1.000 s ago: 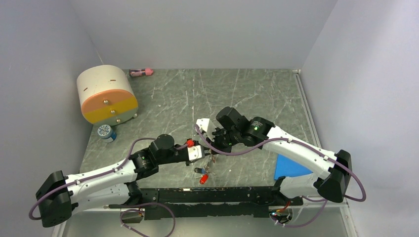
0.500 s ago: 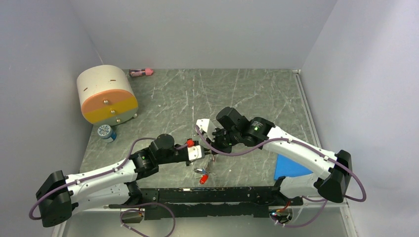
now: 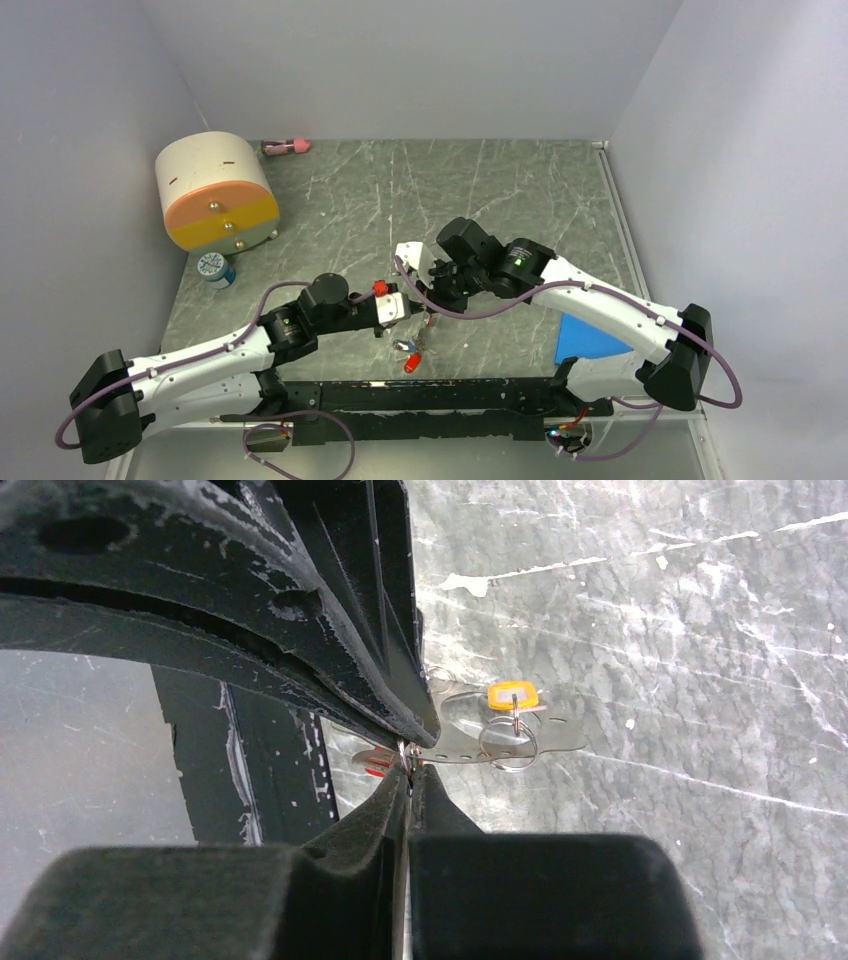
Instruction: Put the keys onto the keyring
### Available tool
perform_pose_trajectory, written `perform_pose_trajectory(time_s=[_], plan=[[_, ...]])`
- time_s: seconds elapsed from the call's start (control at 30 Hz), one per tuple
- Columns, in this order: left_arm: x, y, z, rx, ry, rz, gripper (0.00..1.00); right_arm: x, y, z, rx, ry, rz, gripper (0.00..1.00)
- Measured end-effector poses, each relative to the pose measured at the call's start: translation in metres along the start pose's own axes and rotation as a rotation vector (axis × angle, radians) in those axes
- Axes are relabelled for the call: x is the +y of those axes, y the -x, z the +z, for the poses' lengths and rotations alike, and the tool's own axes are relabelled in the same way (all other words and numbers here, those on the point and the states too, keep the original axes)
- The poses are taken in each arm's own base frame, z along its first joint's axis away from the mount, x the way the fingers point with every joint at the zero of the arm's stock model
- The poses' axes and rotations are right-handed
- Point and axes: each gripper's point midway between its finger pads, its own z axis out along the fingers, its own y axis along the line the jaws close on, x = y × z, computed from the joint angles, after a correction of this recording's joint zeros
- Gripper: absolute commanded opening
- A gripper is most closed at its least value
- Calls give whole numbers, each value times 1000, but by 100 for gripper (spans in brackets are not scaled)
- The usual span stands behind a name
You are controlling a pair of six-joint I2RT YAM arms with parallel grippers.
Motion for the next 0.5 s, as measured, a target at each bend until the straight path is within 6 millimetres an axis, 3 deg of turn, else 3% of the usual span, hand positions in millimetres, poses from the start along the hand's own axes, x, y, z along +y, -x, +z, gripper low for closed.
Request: perform_pose_trajectory(time_s=[0.13,0.27,0.4,0.5], plan=[[2,1,0,-4,11,-7,3,-2,0,1,-2,-11,7,46],[4,1,1,-27,38,-24,2,-5,-5,2,-23,-41,16,68],[5,-1,-2,-68,73,-54,3,-2,-3,-8,-117,-70,6,77],[5,-1,-5,-113,96,-78,3,-1,6,-22,-243,-104,-22,78]])
